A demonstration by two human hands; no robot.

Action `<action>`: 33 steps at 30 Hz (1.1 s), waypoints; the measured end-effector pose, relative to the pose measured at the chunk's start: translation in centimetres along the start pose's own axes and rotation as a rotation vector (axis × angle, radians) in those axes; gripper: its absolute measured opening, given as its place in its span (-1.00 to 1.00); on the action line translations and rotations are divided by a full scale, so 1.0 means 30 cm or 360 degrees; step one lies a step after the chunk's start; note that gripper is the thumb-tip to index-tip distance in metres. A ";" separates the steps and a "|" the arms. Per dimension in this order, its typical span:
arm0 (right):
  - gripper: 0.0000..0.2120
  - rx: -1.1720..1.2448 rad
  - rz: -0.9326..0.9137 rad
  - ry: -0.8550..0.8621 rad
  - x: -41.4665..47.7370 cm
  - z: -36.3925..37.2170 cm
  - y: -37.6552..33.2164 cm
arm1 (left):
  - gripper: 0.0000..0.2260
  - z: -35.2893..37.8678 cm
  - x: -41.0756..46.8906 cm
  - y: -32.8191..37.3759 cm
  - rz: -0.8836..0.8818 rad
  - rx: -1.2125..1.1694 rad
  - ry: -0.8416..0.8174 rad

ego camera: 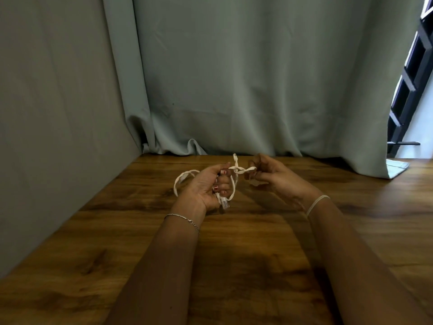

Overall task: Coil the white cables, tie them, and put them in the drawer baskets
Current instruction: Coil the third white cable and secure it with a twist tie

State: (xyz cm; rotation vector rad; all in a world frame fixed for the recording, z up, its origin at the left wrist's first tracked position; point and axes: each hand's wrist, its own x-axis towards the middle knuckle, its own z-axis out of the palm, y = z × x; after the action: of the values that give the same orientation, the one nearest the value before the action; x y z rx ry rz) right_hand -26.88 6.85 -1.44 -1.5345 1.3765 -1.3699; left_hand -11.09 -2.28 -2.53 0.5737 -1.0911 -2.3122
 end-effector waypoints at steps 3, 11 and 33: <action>-0.76 0.0317 0.0105 0.0119 -0.007 0.020 -0.026 | -0.61 0.002 -0.007 0.007 0.0019 -0.0013 0.0020; -0.57 0.0146 0.0137 0.0437 0.019 0.011 0.004 | -0.59 0.024 -0.011 0.001 0.0008 0.0031 -0.0028; -0.75 -0.0187 0.0060 0.0473 0.007 -0.022 -0.008 | -0.59 0.047 -0.020 0.015 0.0115 -0.0214 -0.0049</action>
State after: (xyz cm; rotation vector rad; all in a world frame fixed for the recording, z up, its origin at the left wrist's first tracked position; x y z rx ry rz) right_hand -27.48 6.82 -1.00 -1.4101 1.6832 -1.5652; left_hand -11.30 -1.34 -1.26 0.4418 -0.9451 -2.3170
